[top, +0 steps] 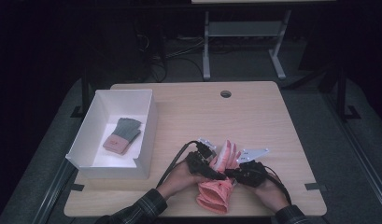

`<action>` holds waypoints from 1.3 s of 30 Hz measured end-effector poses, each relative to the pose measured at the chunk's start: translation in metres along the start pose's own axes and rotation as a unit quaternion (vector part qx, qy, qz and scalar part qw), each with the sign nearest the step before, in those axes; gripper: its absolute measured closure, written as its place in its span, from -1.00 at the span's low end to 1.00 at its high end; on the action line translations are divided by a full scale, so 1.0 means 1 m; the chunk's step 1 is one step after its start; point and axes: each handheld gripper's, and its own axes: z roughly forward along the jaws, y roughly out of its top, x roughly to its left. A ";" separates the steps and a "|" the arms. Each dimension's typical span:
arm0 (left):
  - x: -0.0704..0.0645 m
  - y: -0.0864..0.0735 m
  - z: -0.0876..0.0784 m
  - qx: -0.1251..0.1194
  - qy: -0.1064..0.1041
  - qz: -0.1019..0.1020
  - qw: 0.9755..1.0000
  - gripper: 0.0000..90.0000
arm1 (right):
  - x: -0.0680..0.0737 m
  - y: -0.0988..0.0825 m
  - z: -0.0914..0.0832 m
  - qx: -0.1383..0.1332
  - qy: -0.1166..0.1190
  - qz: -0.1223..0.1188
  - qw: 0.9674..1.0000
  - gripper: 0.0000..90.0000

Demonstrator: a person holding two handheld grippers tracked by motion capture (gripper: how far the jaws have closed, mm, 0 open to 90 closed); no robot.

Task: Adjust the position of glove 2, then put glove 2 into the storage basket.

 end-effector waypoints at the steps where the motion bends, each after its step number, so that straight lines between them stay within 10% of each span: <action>1: 0.001 0.000 -0.001 0.001 -0.001 -0.002 1.000 -0.15 | 0.000 0.000 0.000 -0.001 -0.001 -0.005 1.000 1.00; 14: 0.000 -0.001 -0.003 -0.003 0.006 -0.001 1.000 0.35 | -0.005 0.000 -0.008 -0.012 0.010 0.005 1.000 0.98; 21: 0.000 0.001 -0.009 -0.013 -0.005 -0.001 1.000 0.40 | -0.007 -0.002 -0.025 -0.038 0.025 0.016 0.999 0.56; 32: -0.005 0.008 -0.027 -0.029 -0.012 0.014 0.999 0.41 | -0.036 -0.017 -0.057 -0.108 -0.059 0.051 0.991 -0.33; 39: -0.008 0.015 -0.054 -0.048 0.007 0.024 0.999 0.41 | -0.052 -0.025 -0.047 -0.071 -0.111 0.070 0.989 -0.68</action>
